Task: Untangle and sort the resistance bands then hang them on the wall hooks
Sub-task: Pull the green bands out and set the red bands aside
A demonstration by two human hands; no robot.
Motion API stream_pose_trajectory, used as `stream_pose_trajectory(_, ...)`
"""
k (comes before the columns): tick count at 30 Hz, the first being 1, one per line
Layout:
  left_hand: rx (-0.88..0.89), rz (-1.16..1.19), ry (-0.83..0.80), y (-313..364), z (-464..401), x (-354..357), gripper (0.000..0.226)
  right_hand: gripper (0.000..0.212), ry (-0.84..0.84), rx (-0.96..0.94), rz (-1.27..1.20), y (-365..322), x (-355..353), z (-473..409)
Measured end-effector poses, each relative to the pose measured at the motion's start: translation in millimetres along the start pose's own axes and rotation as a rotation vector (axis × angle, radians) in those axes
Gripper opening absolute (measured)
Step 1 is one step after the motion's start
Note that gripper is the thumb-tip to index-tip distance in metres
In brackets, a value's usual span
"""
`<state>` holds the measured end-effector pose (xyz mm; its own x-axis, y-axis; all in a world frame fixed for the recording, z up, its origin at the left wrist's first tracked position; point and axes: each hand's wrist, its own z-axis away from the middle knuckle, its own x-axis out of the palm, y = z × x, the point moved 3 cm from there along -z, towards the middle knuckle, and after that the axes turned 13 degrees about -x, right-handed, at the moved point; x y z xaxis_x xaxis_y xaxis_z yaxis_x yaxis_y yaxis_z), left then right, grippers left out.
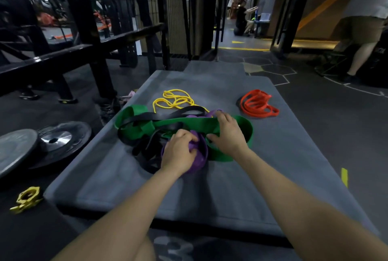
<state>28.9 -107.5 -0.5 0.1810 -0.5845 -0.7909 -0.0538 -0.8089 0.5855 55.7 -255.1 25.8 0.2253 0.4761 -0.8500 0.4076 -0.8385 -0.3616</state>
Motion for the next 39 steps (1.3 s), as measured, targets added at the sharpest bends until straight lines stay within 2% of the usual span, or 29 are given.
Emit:
stream_pose_trajectory(3, 0.005, 0.072, 0.026, -7, 0, 2, 0.027, 0.067, -0.076, -0.003, 0.142, 2, 10, -5)
stream_pose_trajectory(7, 0.046, 0.086, 0.045, -6, 1, 2, 0.032, 0.031, 0.043, -0.081, 0.203, 3, 15, 2)
stream_pose_trajectory(9, 0.049, 0.102, 0.052, -3, 2, 2, 0.04, 0.023, 0.046, -0.064, 0.152, 5, 16, 7)
stream_pose_trajectory(14, -0.014, 0.205, 0.023, -11, 4, -11, 0.052, 0.019, 0.162, 0.074, 0.082, 19, -7, 4)
stream_pose_trajectory(18, -0.111, 0.253, 0.063, -21, 9, -23, 0.056, 0.019, 0.297, 0.288, -0.03, 38, -20, 18)
stream_pose_trajectory(25, -0.228, 0.197, 0.056, -26, 11, -24, 0.061, 0.022, 0.559, 0.611, -0.18, 56, -50, 37)
stream_pose_trajectory(27, -0.266, 0.139, 0.017, -28, 10, -23, 0.059, 0.022, 0.565, 0.655, -0.152, 61, -51, 44)
stream_pose_trajectory(30, -0.272, 0.095, -0.018, -29, 10, -20, 0.056, 0.022, 0.416, 0.583, -0.027, 56, -45, 47)
stream_pose_trajectory(32, -0.258, 0.101, 0.004, -26, 12, -20, 0.05, 0.021, 0.328, 0.415, 0.101, 45, -40, 42)
stream_pose_trajectory(35, -0.238, 0.158, 0.059, -22, 12, -22, 0.036, 0.022, 0.329, 0.142, 0.304, 23, -32, 32)
stream_pose_trajectory(38, -0.219, 0.18, 0.095, -25, 10, -24, 0.029, 0.046, 0.343, -0.029, 0.409, 3, -21, 26)
stream_pose_trajectory(39, -0.213, 0.189, 0.106, -27, 9, -24, 0.026, 0.047, 0.324, -0.083, 0.41, -3, -15, 22)
